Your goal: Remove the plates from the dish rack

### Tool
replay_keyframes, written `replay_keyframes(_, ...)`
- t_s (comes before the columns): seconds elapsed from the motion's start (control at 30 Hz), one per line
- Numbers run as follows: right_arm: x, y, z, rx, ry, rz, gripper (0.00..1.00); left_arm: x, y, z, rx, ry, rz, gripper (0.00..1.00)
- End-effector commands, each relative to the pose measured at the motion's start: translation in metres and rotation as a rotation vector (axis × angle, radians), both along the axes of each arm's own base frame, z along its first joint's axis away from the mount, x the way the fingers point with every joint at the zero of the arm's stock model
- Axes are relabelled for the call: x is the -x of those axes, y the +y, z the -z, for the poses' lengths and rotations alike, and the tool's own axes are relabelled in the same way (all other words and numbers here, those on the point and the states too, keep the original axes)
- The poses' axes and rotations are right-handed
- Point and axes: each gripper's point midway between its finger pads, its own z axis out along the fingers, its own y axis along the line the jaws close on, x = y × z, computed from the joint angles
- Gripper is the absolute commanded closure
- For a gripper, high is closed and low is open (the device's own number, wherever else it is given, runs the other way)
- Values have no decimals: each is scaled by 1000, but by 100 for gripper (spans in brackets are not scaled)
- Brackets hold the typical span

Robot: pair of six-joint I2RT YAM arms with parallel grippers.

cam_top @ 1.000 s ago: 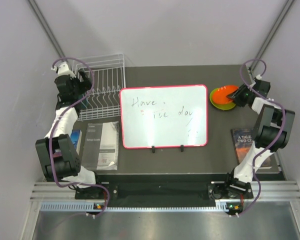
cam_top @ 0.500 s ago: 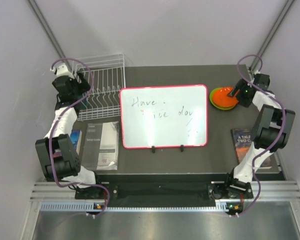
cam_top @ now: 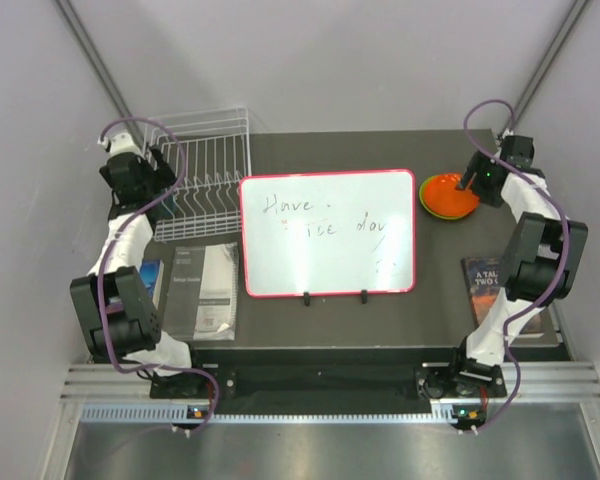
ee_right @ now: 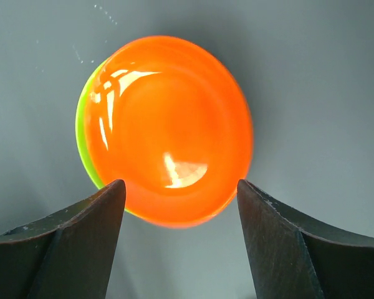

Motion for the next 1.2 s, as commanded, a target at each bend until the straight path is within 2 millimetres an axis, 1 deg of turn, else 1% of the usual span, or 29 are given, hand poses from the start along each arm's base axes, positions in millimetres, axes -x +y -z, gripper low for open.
replay_keyframes(0.0, -4, -6, -10, 60, 2, 3, 28, -5, 12, -20, -29, -40, -24, 1)
replay_keyframes(0.23, 1, -8, -12, 80, 4, 8, 28, -9, 17, -14, -21, -30, -33, 1)
replay_keyframes(0.27, 1, -7, -18, 83, -11, 7, 28, -9, 18, -14, -21, -30, -36, 1)
replay_keyframes(0.33, 2, -5, -21, 80, -33, 1, 28, -9, 23, -13, -31, -21, -55, 1)
replay_keyframes(0.37, 3, -4, -26, 78, -48, 3, 28, -8, 24, -11, -36, -15, -63, 1)
replay_keyframes(0.5, 6, 5, -32, 58, -73, -14, 28, -3, 42, -2, -75, 9, -150, 3)
replay_keyframes(0.53, 5, 6, -33, 54, -79, -16, 28, -4, 44, 2, -79, 9, -155, 4)
replay_keyframes(0.57, 6, 9, -36, 51, -87, -19, 28, -5, 45, 6, -75, 16, -152, 8)
replay_keyframes(0.6, 7, 12, -34, 49, -84, -26, 28, -9, 45, 15, -69, 31, -141, 9)
replay_keyframes(0.63, 6, 14, -35, 44, -89, -25, 28, -11, 45, 18, -59, 36, -137, 12)
replay_keyframes(0.7, 7, 20, -34, 39, -92, -35, 28, -17, 45, 30, -43, 54, -124, 19)
replay_keyframes(0.77, 7, 23, -33, 36, -97, -38, 28, -21, 44, 36, -25, 56, -121, 20)
replay_keyframes(0.8, 8, 25, -30, 32, -93, -42, 28, -24, 44, 43, -18, 67, -118, 20)
replay_keyframes(0.87, 7, 27, -27, 26, -94, -46, 28, -29, 43, 44, -7, 61, -107, 20)
replay_keyframes(0.9, 8, 27, -24, 24, -86, -44, 28, -32, 43, 50, -1, 70, -105, 20)
replay_keyframes(0.97, 8, 27, -20, 21, -79, -45, 28, -37, 43, 52, 8, 69, -99, 20)
replay_keyframes(1.0, 7, 29, -19, 18, -77, -51, 28, -40, 43, 56, 15, 69, -98, 21)
replay_keyframes(1.03, 7, 28, -16, 16, -71, -50, 28, -42, 43, 56, 15, 63, -99, 25)
replay_keyframes(1.1, 6, 28, -16, 15, -71, -51, 28, -46, 47, 60, 11, 62, -112, 29)
replay_keyframes(1.13, 5, 28, -14, 12, -69, -53, 28, -47, 48, 61, 11, 65, -112, 40)
replay_keyframes(1.17, 4, 29, -13, 12, -67, -55, 28, -51, 47, 60, 13, 60, -103, 43)
